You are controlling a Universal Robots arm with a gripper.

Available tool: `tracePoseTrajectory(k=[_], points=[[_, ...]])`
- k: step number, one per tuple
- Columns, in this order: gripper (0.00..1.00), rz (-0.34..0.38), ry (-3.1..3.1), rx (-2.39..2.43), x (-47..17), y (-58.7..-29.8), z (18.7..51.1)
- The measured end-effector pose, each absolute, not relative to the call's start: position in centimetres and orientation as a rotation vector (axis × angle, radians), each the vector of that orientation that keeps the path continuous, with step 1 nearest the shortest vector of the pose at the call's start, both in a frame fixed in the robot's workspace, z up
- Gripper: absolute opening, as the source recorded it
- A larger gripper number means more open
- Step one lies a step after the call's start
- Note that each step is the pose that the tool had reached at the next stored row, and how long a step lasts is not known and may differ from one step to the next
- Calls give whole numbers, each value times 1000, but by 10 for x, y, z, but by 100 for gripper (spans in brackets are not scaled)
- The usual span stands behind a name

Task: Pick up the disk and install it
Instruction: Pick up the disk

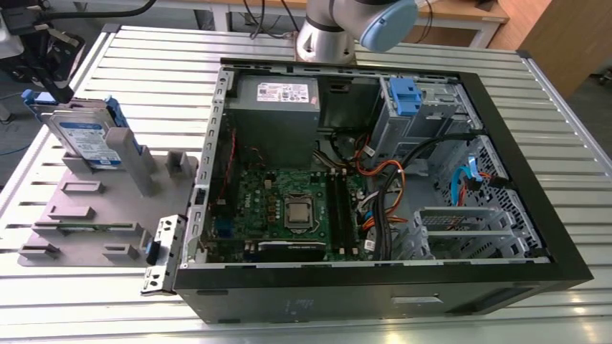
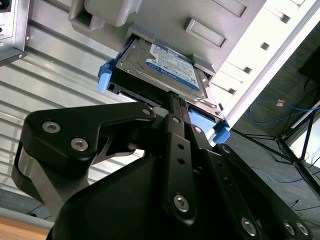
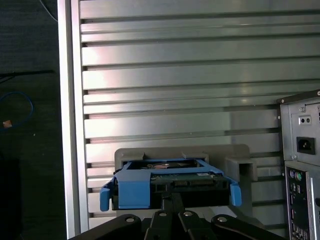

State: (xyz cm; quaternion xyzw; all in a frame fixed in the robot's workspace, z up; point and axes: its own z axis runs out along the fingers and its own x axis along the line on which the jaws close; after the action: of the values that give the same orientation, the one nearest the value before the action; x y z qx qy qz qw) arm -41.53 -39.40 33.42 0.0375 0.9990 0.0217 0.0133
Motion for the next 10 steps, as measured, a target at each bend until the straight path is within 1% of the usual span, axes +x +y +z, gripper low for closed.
tracePoseTrajectory(k=[10], points=[[11, 69, 3115, 46, -415, -394, 334]])
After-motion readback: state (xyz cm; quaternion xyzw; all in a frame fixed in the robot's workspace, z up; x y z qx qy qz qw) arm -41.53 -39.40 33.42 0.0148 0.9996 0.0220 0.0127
